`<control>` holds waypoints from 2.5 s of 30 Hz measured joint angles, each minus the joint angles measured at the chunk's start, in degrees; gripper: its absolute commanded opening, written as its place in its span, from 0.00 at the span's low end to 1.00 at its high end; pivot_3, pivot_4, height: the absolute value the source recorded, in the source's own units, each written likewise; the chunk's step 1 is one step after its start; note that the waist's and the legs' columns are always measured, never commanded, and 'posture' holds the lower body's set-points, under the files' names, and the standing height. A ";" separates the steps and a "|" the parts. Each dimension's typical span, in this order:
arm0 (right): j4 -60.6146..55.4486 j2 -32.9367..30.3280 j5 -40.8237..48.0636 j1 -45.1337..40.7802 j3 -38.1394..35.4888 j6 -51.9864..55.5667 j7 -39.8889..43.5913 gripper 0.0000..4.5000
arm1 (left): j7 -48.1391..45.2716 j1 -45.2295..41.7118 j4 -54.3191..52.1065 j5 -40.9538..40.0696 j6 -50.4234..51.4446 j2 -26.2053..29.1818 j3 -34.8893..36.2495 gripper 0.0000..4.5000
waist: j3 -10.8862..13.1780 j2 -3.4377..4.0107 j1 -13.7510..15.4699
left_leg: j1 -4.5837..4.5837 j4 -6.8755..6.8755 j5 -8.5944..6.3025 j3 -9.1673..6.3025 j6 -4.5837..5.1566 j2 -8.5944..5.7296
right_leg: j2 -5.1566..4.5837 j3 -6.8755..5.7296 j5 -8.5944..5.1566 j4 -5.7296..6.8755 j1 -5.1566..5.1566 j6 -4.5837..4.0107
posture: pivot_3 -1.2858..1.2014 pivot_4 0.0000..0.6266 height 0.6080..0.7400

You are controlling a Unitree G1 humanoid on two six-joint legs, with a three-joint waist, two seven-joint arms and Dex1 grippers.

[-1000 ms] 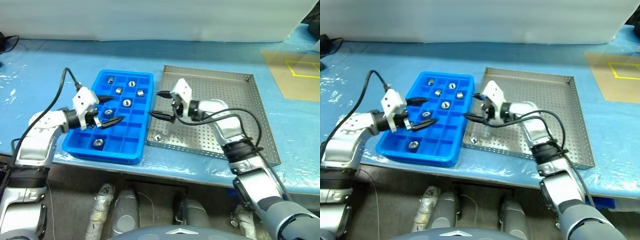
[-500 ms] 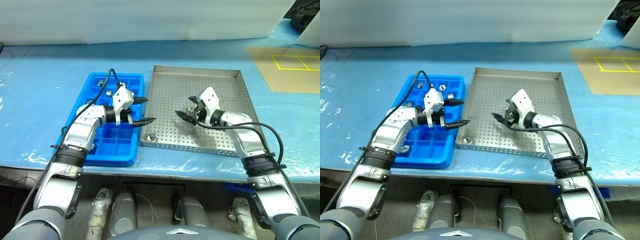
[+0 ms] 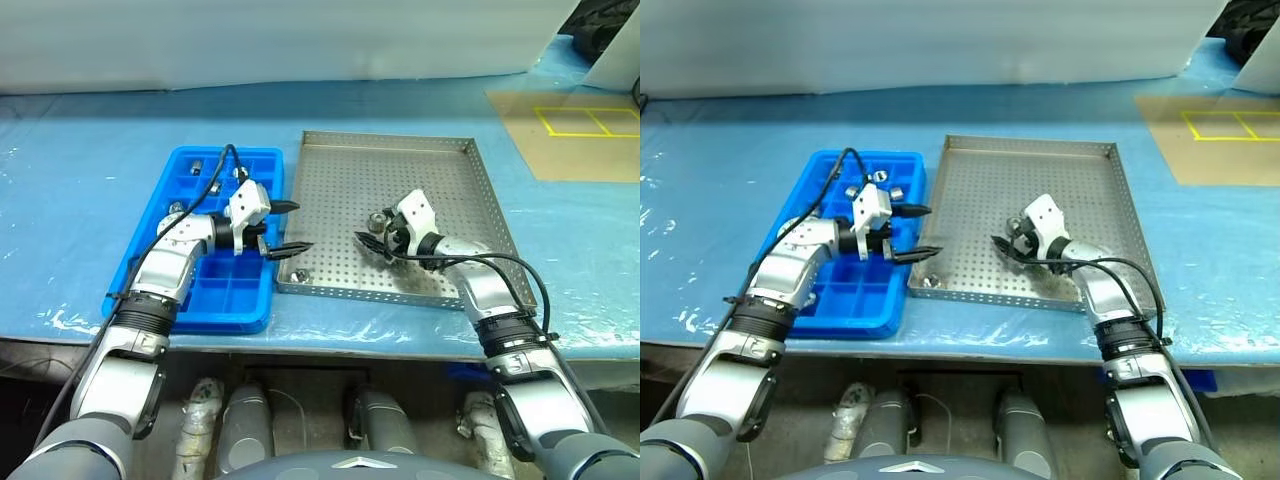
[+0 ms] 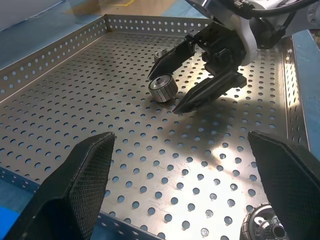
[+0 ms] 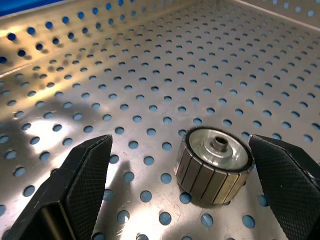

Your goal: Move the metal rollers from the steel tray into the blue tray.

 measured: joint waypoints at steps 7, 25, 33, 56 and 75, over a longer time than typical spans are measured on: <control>6.72 1.60 -1.63 -1.98 -0.02 -4.37 -1.30 1.00 | 0.42 0.05 0.33 0.43 -0.26 0.10 0.09 1.00 | 0.00 0.00 0.06 | -0.01 0.01 -0.02 0.00 0.03 0.00 | -0.01 0.00 0.00 0.00 0.00 -0.01 | 0.47 0.24 1.00; 4.34 1.63 -3.72 -2.13 0.40 -4.77 -1.91 0.37 | -0.02 0.53 0.46 0.16 -0.43 2.02 1.14 1.00 | 0.01 0.01 0.02 | 0.00 0.01 -0.03 0.00 0.04 0.01 | -0.01 0.00 0.00 0.02 -0.01 -0.01 | 0.47 0.24 1.00; -7.65 6.00 -0.68 -9.81 2.95 0.20 4.83 0.37 | 1.00 -0.96 1.62 -1.09 1.22 5.06 4.56 1.00 | 0.01 0.01 -0.09 | 0.05 -0.11 -0.02 0.01 0.02 0.06 | 0.06 0.00 -0.06 0.08 -0.07 -0.09 | 0.50 0.24 1.00; 14.31 26.36 -0.97 -20.03 15.16 -10.49 21.97 0.37 | 6.19 33.28 -25.81 -14.31 18.82 22.88 32.59 1.00 | 0.09 -0.13 5.54 | -0.17 -0.51 0.02 -0.15 -0.11 0.55 | 0.02 -0.41 -0.41 0.07 -0.30 -0.36 | 0.63 0.24 1.00; 25.78 27.08 -6.05 -21.25 13.56 -20.69 19.08 0.64 | 9.57 33.48 -32.47 -16.89 20.82 22.17 30.38 1.00 | 0.08 -0.18 6.98 | -0.02 -0.67 0.12 -0.56 -0.28 0.54 | 0.05 -0.37 -0.43 0.16 -0.28 -0.38 | 0.64 0.24 1.00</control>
